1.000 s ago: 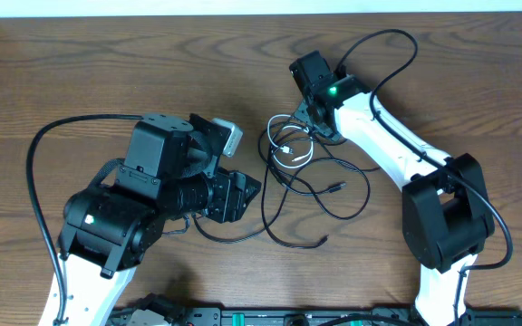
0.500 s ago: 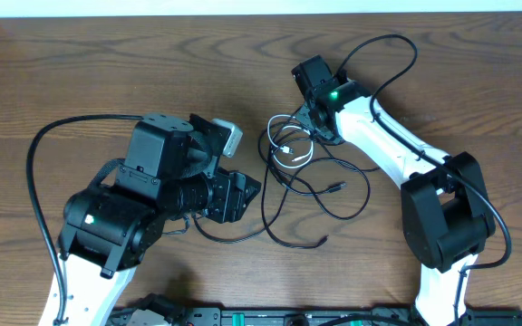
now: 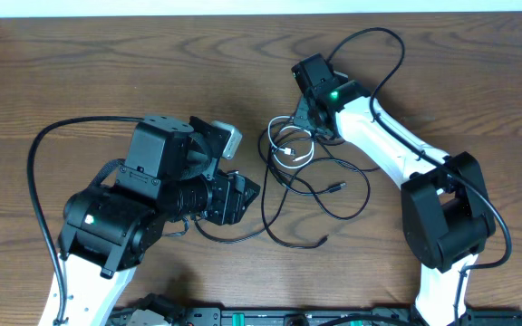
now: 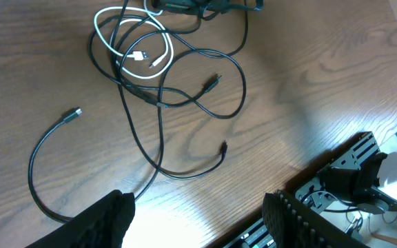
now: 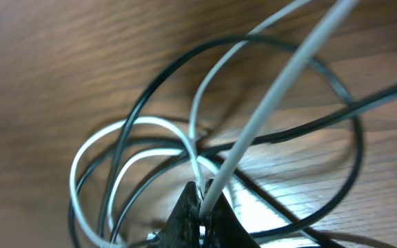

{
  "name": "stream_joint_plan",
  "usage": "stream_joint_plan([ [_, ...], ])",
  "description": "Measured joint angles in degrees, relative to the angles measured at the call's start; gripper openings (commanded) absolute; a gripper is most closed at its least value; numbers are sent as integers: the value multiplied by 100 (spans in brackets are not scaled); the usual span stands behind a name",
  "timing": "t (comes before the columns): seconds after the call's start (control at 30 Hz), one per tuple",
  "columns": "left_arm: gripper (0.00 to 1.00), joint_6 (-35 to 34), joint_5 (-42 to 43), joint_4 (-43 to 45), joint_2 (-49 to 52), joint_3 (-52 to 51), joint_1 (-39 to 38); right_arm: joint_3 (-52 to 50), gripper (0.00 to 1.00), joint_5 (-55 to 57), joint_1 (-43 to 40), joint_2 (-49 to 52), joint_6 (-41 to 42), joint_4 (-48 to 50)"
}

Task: Untangle cables
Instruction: 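Pull the white cable off the table to the right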

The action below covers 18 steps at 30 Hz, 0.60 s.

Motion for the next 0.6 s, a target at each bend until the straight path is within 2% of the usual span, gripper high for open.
stream_joint_plan([
  [0.2,66,0,0,0,2,0,0,35,1,-378,0,-595,-546,-79],
  [0.6,65,0,0,26,0,0,0,459,1,-380,0,-3847,-1587,247],
])
